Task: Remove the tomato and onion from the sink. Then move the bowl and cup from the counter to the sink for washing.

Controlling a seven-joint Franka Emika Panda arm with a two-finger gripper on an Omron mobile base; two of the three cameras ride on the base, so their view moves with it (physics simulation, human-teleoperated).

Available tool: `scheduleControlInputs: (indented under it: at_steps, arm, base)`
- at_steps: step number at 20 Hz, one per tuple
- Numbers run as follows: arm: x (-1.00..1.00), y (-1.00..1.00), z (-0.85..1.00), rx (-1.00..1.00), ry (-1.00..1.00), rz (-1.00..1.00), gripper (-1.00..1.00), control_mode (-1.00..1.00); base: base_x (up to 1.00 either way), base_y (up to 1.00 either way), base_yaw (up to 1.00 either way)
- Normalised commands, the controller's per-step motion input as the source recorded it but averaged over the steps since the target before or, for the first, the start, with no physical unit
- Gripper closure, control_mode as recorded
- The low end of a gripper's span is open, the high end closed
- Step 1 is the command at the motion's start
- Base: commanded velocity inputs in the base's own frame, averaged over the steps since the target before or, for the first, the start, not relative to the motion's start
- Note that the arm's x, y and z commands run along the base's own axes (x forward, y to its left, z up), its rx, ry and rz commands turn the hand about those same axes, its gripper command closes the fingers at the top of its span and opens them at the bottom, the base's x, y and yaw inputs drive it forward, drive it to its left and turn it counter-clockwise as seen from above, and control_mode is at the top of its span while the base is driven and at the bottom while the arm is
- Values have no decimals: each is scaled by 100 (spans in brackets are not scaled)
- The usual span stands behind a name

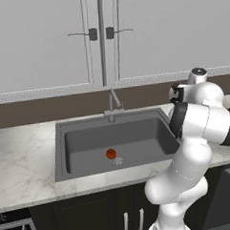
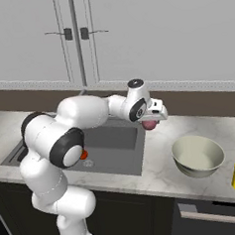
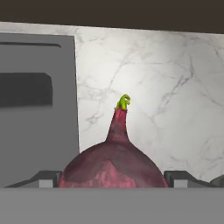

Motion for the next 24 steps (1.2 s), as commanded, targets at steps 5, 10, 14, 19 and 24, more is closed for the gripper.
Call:
scheduleControlInputs:
  at_steps: [5, 10, 14, 19, 24]
  arm:
    - [15, -24, -9, 0, 0, 1, 100, -100]
    - [15, -20, -13, 0, 0, 3, 100, -100]
    - [17, -20, -17, 0, 0, 4, 100, -100]
    - [20, -18, -17, 0, 2, 4, 100, -100]
    - [21, -12, -20, 0, 4, 5, 100, -100]
  base:
    - [0, 0, 0]
    - [0, 0, 0]
    - [0, 0, 0]
    - [0, 0, 0]
    - [0, 0, 0]
